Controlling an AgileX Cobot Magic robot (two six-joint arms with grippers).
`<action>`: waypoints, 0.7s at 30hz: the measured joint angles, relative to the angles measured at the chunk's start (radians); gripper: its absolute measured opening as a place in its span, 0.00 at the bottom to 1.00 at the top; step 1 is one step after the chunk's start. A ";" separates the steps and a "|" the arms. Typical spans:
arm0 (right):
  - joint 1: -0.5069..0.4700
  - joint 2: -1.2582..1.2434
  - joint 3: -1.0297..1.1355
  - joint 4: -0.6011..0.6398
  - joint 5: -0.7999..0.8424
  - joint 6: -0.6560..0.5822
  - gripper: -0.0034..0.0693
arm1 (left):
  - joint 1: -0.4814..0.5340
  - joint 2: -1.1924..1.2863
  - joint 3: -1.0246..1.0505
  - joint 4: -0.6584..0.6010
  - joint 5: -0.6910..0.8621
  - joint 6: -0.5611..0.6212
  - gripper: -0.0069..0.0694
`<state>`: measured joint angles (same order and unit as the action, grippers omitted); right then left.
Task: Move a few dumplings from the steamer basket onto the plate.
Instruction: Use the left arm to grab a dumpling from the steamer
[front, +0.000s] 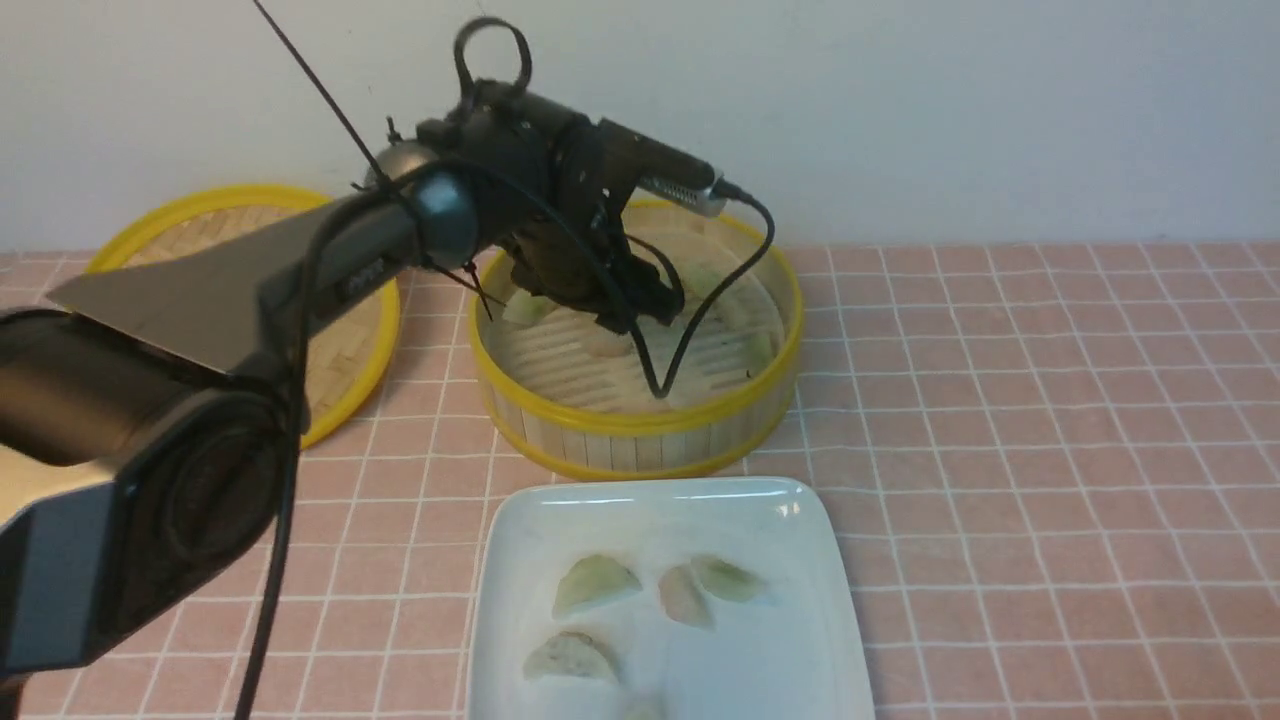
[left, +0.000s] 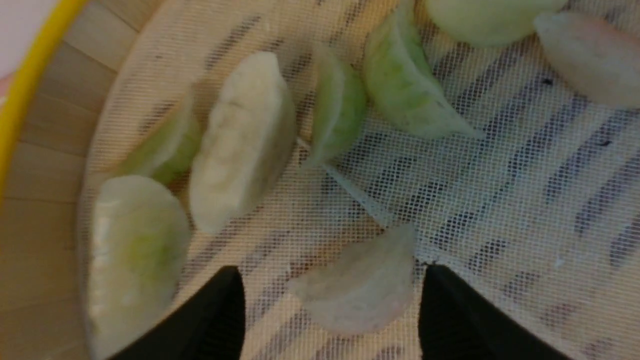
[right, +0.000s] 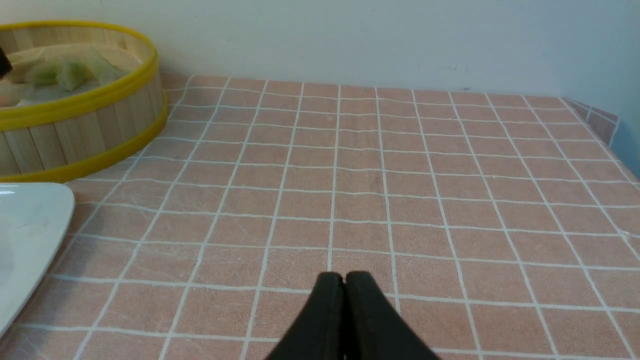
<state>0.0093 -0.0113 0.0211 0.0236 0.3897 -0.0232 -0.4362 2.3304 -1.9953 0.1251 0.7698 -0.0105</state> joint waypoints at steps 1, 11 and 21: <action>0.000 0.000 0.000 0.000 0.000 -0.001 0.03 | 0.000 0.014 0.000 0.007 -0.012 0.002 0.69; 0.000 0.000 0.000 -0.001 0.000 -0.004 0.03 | -0.003 0.047 -0.005 0.005 -0.017 -0.002 0.48; 0.000 0.000 0.000 -0.001 0.000 -0.004 0.03 | -0.005 -0.054 -0.028 -0.041 0.233 0.005 0.32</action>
<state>0.0093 -0.0113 0.0211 0.0227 0.3897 -0.0272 -0.4412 2.2762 -2.0234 0.0842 1.0025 -0.0053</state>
